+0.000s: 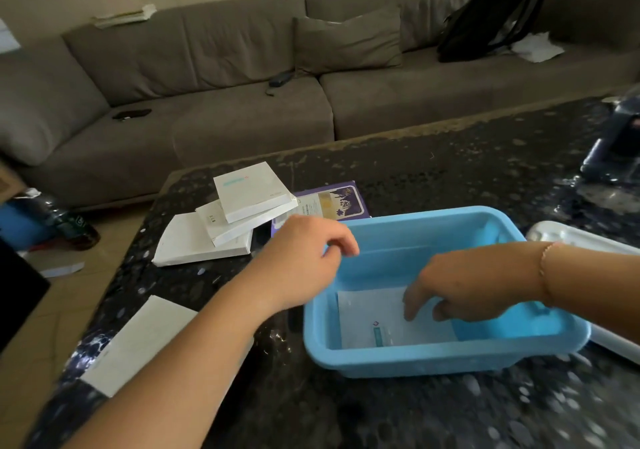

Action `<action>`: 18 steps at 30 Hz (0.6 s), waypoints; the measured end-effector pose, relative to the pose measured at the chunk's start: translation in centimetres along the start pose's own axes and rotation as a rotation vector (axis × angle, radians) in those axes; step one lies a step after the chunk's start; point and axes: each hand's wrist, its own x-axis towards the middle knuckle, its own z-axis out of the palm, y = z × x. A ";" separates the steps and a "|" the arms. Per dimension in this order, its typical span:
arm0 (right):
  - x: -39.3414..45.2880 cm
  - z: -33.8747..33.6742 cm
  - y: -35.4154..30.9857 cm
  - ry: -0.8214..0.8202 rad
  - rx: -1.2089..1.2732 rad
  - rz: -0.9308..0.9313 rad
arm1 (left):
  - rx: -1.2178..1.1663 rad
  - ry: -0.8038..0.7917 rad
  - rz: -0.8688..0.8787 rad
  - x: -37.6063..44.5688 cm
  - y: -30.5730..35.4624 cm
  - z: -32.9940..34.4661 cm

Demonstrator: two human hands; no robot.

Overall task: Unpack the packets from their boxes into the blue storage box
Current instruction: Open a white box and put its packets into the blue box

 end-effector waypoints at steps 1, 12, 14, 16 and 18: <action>0.1 0.2 0.0 -0.038 0.000 -0.030 | -0.084 0.088 0.011 -0.7 -0.8 -0.5; -2.0 -2.7 -3.9 0.153 0.004 0.046 | 0.250 -0.071 -0.450 -11.7 -9.3 -1.2; -3.4 -4.4 -6.0 0.475 0.114 0.030 | 0.461 -0.134 -0.472 -14.1 -8.5 -0.1; -4.8 -5.0 -9.4 0.830 0.292 -0.110 | 0.546 -0.125 -0.445 -16.3 -7.8 1.3; -5.9 -4.4 -13.4 1.017 0.469 -0.283 | 0.557 -0.048 -0.420 -17.7 -7.8 2.1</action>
